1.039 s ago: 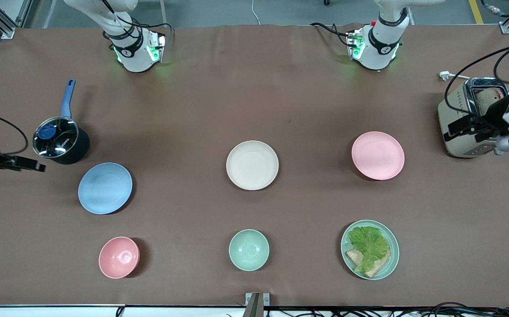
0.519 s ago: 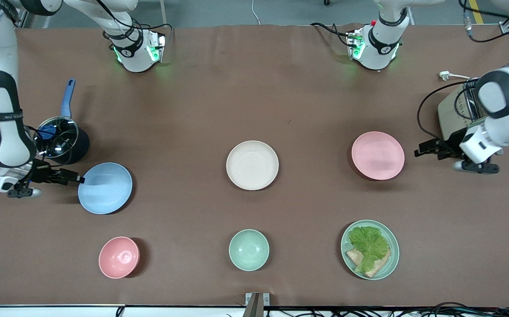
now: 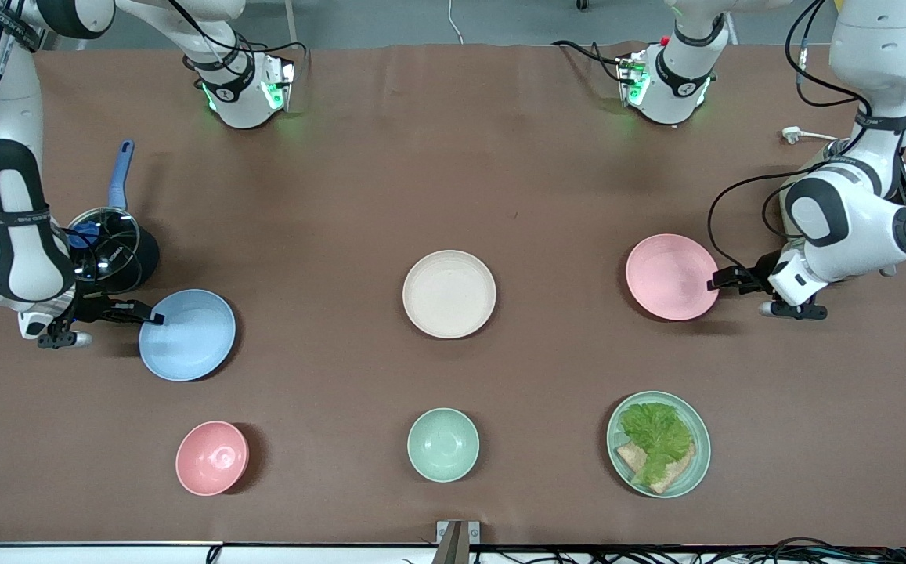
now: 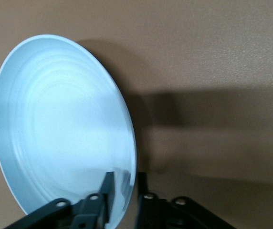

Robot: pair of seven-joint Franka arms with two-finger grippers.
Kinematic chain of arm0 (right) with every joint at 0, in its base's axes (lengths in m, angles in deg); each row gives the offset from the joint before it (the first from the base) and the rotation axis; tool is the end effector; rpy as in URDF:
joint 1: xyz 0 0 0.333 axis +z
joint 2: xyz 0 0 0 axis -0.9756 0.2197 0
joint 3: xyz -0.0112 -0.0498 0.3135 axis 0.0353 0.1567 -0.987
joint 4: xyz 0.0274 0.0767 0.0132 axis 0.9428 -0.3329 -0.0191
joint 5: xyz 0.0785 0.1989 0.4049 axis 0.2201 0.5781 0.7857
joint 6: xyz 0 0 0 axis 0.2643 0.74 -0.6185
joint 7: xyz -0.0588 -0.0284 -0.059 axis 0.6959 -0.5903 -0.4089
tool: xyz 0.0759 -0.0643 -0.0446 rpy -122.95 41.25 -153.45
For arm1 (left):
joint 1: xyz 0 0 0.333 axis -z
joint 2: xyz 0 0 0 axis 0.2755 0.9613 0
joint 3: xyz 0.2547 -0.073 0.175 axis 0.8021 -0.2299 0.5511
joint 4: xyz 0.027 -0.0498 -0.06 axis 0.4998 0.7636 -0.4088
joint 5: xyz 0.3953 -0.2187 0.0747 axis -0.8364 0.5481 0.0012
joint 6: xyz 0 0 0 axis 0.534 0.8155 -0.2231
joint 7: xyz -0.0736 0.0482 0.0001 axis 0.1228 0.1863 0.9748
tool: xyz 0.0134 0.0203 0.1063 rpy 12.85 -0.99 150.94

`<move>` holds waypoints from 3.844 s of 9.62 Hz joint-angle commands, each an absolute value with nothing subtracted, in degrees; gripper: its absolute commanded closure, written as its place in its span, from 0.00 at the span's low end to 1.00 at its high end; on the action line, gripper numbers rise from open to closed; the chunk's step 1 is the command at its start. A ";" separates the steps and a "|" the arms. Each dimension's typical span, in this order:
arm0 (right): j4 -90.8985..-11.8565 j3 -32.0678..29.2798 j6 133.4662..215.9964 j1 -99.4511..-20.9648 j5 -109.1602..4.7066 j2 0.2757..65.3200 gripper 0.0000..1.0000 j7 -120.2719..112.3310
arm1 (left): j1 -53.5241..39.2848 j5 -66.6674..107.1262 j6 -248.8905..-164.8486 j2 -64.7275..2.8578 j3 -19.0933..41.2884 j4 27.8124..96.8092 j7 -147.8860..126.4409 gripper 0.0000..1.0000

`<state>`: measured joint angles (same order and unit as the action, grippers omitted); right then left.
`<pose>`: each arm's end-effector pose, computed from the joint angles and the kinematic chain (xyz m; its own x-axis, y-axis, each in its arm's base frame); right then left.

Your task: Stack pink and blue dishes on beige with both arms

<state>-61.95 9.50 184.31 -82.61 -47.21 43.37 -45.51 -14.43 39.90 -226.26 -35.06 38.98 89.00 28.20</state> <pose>0.6047 -0.2155 0.1223 0.9987 -0.0488 -0.0151 -0.0505 -0.9007 -0.4315 0.5646 0.0798 0.1407 0.9961 -0.0460 -0.0757 -0.0222 -0.9569 0.2896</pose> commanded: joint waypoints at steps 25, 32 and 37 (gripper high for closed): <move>-69.34 -30.65 179.94 -77.84 -67.37 21.80 0.98 29.95 | -3.69 2.66 -253.01 -19.99 0.07 77.48 -59.88 0.25; -69.51 -34.88 202.78 -69.95 -67.36 34.98 0.97 38.13 | -7.56 -2.47 -223.19 -41.39 5.67 78.62 -45.26 0.00; -69.16 -34.79 208.60 -66.41 -67.45 38.68 0.47 38.68 | -7.64 1.11 -202.08 -51.89 16.40 66.97 -26.46 0.00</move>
